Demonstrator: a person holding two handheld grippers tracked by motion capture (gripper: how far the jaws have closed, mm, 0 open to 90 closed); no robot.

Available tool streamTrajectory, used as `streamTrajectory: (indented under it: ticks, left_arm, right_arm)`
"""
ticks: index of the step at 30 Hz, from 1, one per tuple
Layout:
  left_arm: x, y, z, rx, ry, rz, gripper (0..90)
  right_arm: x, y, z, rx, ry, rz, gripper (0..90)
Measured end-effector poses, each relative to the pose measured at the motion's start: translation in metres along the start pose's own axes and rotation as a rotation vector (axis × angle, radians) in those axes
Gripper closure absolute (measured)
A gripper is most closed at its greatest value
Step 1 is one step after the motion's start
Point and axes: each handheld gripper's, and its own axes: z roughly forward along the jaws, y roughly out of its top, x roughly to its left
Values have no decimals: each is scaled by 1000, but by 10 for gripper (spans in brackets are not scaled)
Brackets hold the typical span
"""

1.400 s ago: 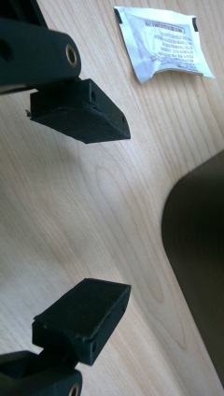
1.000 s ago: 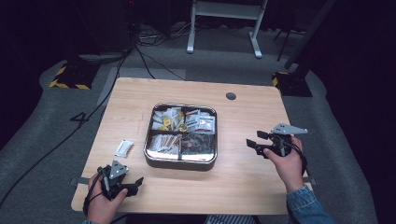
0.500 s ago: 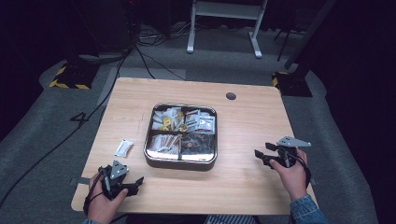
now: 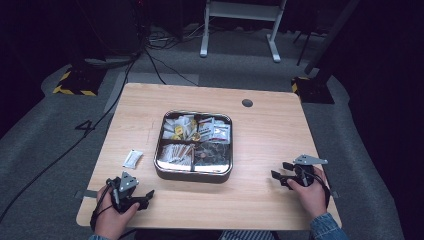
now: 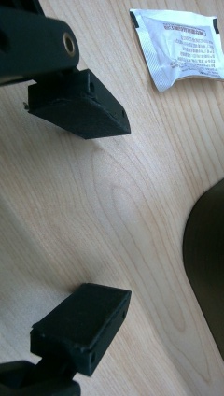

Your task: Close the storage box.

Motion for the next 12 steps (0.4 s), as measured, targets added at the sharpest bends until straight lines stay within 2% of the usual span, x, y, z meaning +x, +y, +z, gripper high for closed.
streamTrajectory:
  ticks: [2, 5, 7, 12]
  left_arm:
    - [0, 0, 0, 0, 1, 1, 187]
    - [0, 0, 0, 0, 0, 0, 187]
    - [0, 0, 0, -2, 2, -1, 187]
    - [0, 0, 0, -2, 1, -1, 187]
  right_arm:
    - [0, -3, 3, 16, -9, -12, 307]
    - [1, -4, 5, 9, -22, -45, 282]
    - [2, -4, 7, 11, -36, -77, 234]
    - [4, -2, 10, 18, -44, -78, 201]
